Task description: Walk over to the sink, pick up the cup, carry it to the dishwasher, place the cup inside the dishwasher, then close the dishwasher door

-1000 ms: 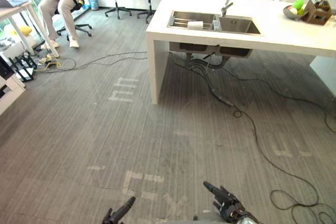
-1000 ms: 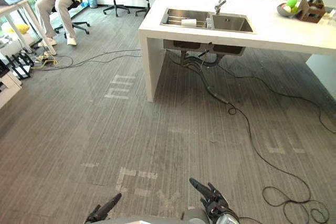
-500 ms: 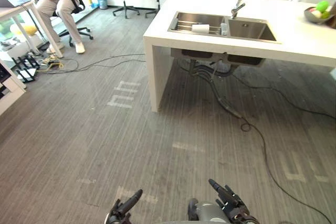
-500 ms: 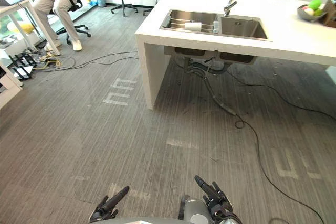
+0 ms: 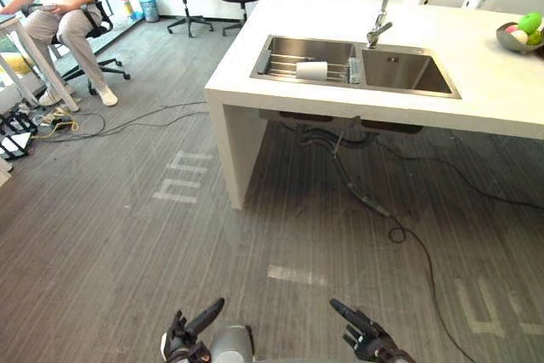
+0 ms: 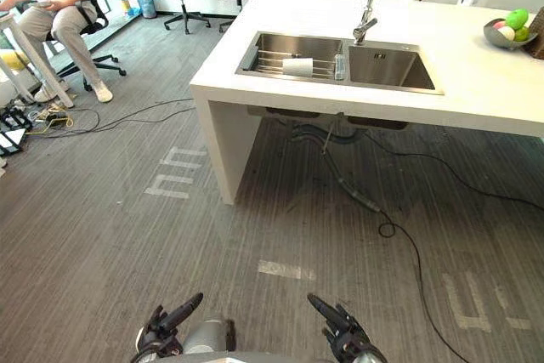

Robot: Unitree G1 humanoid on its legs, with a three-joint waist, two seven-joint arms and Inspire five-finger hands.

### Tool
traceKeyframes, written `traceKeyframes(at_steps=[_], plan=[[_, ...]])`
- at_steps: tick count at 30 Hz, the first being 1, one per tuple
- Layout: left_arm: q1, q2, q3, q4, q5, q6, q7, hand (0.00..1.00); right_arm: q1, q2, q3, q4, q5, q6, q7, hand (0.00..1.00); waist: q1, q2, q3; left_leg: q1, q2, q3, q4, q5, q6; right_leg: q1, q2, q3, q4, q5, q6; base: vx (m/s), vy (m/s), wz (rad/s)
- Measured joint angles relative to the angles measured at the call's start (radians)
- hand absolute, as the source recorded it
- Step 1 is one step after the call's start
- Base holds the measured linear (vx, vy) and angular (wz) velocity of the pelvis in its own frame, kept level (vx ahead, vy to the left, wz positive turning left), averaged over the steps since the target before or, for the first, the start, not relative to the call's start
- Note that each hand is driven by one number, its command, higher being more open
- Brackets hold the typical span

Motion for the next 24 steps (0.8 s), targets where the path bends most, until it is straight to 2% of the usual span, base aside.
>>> traceKeyframes(at_steps=[1, 2, 3, 4, 6, 7, 8, 10, 11, 12, 13, 14, 15, 16, 17, 18, 19, 20, 21, 22, 24], plan=[[0.008, 0.012, -0.056, -0.034, 0.035, -0.022, 0.036, 1.0, 0.0, 0.023, 0.035, 0.0, -0.038, -0.001, 0.007, 1.0, 0.01, -0.012, -0.006, 0.022, -0.024, 0.048, -0.02, 0.073, 0.025, 0.019, -0.033, 0.032, -0.015, -0.03, 0.005, 0.44, 0.262, -0.46], [0.005, 0.023, -0.09, -0.056, 0.054, -0.035, 0.058, 1.0, -0.004, 0.028, 0.052, -0.001, -0.061, 0.0, 0.015, 1.0, 0.009, -0.025, -0.009, 0.011, -0.034, 0.056, 0.0, 0.05, 0.038, 0.018, -0.047, 0.043, -0.016, -0.034, 0.004, 0.55, 0.311, -0.26], [-0.016, 0.027, -0.14, -0.099, 0.105, -0.052, 0.105, 1.0, -0.009, 0.031, 0.072, -0.004, -0.099, 0.005, 0.019, 1.0, 0.006, -0.032, -0.004, -0.013, -0.054, 0.058, 0.033, 0.015, 0.083, 0.009, -0.064, 0.067, -0.013, -0.021, 0.016, 0.37, 0.206, 0.11], [-0.026, 0.026, -0.165, -0.124, 0.133, -0.054, 0.128, 1.0, -0.01, 0.032, 0.073, -0.004, -0.114, 0.011, 0.016, 1.0, 0.005, -0.032, -0.005, -0.018, -0.066, 0.057, 0.039, 0.004, 0.09, 0.005, -0.073, 0.077, -0.007, -0.012, 0.022, 0.45, 0.269, 0.3], [-0.028, 0.029, -0.282, -0.308, 0.214, -0.052, 0.198, 1.0, -0.017, 0.03, 0.076, -0.002, -0.141, 0.037, 0.006, 1.0, 0.004, -0.032, -0.005, 0.025, -0.11, 0.057, 0.02, -0.019, 0.117, -0.017, -0.104, 0.114, 0.102, 0.01, 0.052, 0.42, 0.269, 0.26], [-0.027, 0.032, -0.305, -0.363, 0.222, -0.051, 0.211, 1.0, -0.018, 0.03, 0.076, -0.002, -0.143, 0.039, 0.006, 1.0, 0.004, -0.033, -0.005, 0.046, -0.118, 0.058, 0.01, -0.026, 0.12, -0.023, -0.109, 0.12, 0.143, 0.02, 0.069, 0.39, 0.234, 0.06], [-0.026, 0.038, -0.347, -0.487, 0.241, -0.046, 0.231, 1.0, -0.017, 0.031, 0.076, -0.005, -0.151, 0.04, 0.004, 1.0, -0.001, -0.034, -0.008, 0.096, -0.131, 0.058, -0.024, -0.036, 0.123, -0.048, -0.113, 0.126, 0.245, 0.05, 0.102, 0.41, 0.239, 0.01], [-0.031, 0.052, -0.384, -0.65, 0.298, -0.042, 0.25, 1.0, -0.006, 0.035, 0.077, -0.01, -0.174, 0.044, -0.003, 1.0, -0.008, -0.037, -0.03, 0.166, -0.148, 0.051, -0.096, -0.044, 0.124, -0.132, -0.118, 0.127, 0.458, 0.131, 0.224, 0.35, 0.196, 0.01], [-0.044, 0.069, -0.407, -0.739, 0.351, -0.036, 0.256, 1.0, -0.002, 0.027, 0.076, -0.018, -0.188, 0.048, -0.013, 1.0, -0.013, -0.04, -0.036, 0.218, -0.157, 0.045, -0.137, -0.056, 0.121, -0.217, -0.118, 0.136, 0.654, 0.224, 0.315, 0.29, 0.129, 0.04], [-0.056, 0.089, -0.425, -0.81, 0.394, -0.033, 0.256, 1.0, 0.001, 0.024, 0.072, -0.028, -0.187, 0.043, -0.017, 1.0, -0.017, -0.047, -0.043, 0.262, -0.165, 0.041, -0.159, -0.066, 0.116, -0.322, -0.121, 0.131, 0.897, 0.28, 0.312, 0.3, 0.113, 0.05], [-0.059, 0.097, -0.43, -0.838, 0.409, -0.03, 0.255, 1.0, 0.003, 0.023, 0.069, -0.04, -0.182, 0.04, -0.021, 1.0, -0.022, -0.047, -0.045, 0.286, -0.17, 0.04, -0.166, -0.069, 0.115, -0.363, -0.129, 0.113, 1.0, 0.29, 0.306, 0.37, 0.108, 0.02], [-0.058, 0.101, -0.44, -0.88, 0.435, -0.03, 0.256, 1.0, 0.012, 0.019, 0.066, -0.069, -0.165, 0.027, -0.03, 1.0, -0.027, -0.043, -0.048, 0.344, -0.178, 0.039, -0.192, -0.076, 0.112, -0.439, -0.165, 0.054, 1.162, 0.29, 0.27, 0.33, 0.062, 0.0], [-0.061, 0.097, -0.448, -0.91, 0.469, -0.03, 0.264, 1.0, 0.015, 0.014, 0.065, -0.091, -0.148, 0.013, -0.033, 1.0, -0.033, -0.04, -0.049, 0.398, -0.182, 0.038, -0.225, -0.079, 0.11, -0.505, -0.194, 0.002, 1.248, 0.26, 0.2, 0.33, 0.049, 0.0], [-0.068, 0.099, -0.46, -0.921, 0.487, -0.026, 0.274, 1.0, 0.015, 0.014, 0.065, -0.103, -0.144, 0.009, -0.033, 1.0, -0.036, -0.04, -0.049, 0.418, -0.181, 0.035, -0.239, -0.08, 0.108, -0.538, -0.203, -0.022, 1.259, 0.237, 0.163, 0.31, 0.013, 0.13], [-0.093, 0.102, -0.486, -0.927, 0.52, -0.01, 0.282, 1.0, 0.014, 0.014, 0.065, -0.118, -0.13, -0.001, -0.033, 1.0, -0.041, -0.042, -0.049, 0.446, -0.177, 0.024, -0.251, -0.08, 0.106, -0.586, -0.216, -0.067, 1.226, 0.197, 0.118, 0.3, -0.04, 0.31], [-0.117, 0.103, -0.509, -0.927, 0.542, 0.018, 0.282, 1.0, 0.013, 0.015, 0.06, -0.126, -0.11, -0.008, -0.033, 1.0, -0.054, -0.039, -0.047, 0.471, -0.167, 0.006, -0.249, -0.084, 0.099, -0.604, -0.224, -0.112, 1.131, 0.153, 0.09, 0.29, -0.065, 0.4], [-0.127, 0.103, -0.523, -0.927, 0.546, 0.029, 0.283, 1.0, 0.014, 0.017, 0.058, -0.132, -0.096, -0.01, -0.033, 1.0, -0.061, -0.034, -0.044, 0.488, -0.157, -0.003, -0.248, -0.089, 0.091, -0.601, -0.223, -0.135, 1.061, 0.134, 0.082, 0.31, -0.113, 0.39], [-0.148, 0.102, -0.537, -0.932, 0.547, 0.042, 0.283, 1.0, 0.021, 0.027, 0.057, -0.148, -0.057, -0.01, -0.036, 1.0, -0.066, -0.029, -0.041, 0.515, -0.133, -0.009, -0.247, -0.105, 0.064, -0.599, -0.218, -0.18, 0.897, 0.105, 0.07, 0.26, -0.118, 0.22], [-0.159, 0.102, -0.543, -0.936, 0.547, 0.046, 0.283, 1.0, 0.025, 0.033, 0.057, -0.156, -0.044, -0.011, -0.037, 1.0, -0.066, -0.026, -0.039, 0.527, -0.117, -0.009, -0.246, -0.118, 0.045, -0.593, -0.208, -0.2, 0.791, 0.101, 0.068, 0.34, -0.189, 0.1], [-0.176, 0.105, -0.542, -0.952, 0.547, 0.051, 0.28, 1.0, 0.033, 0.049, 0.059, -0.171, -0.029, -0.007, -0.044, 1.0, -0.066, -0.024, -0.038, 0.543, -0.085, -0.007, -0.234, -0.14, 0.015, -0.578, -0.174, -0.212, 0.548, 0.107, 0.072, 0.36, -0.244, 0.0], [-0.187, 0.112, -0.54, -0.994, 0.547, 0.053, 0.28, 1.0, 0.051, 0.059, 0.077, -0.2, -0.032, 0.018, -0.051, 1.0, -0.067, -0.028, -0.04, 0.569, -0.053, -0.009, -0.201, -0.197, -0.028, -0.546, -0.119, -0.139, 0.252, 0.186, 0.082, 0.44, -0.332, 0.0]])
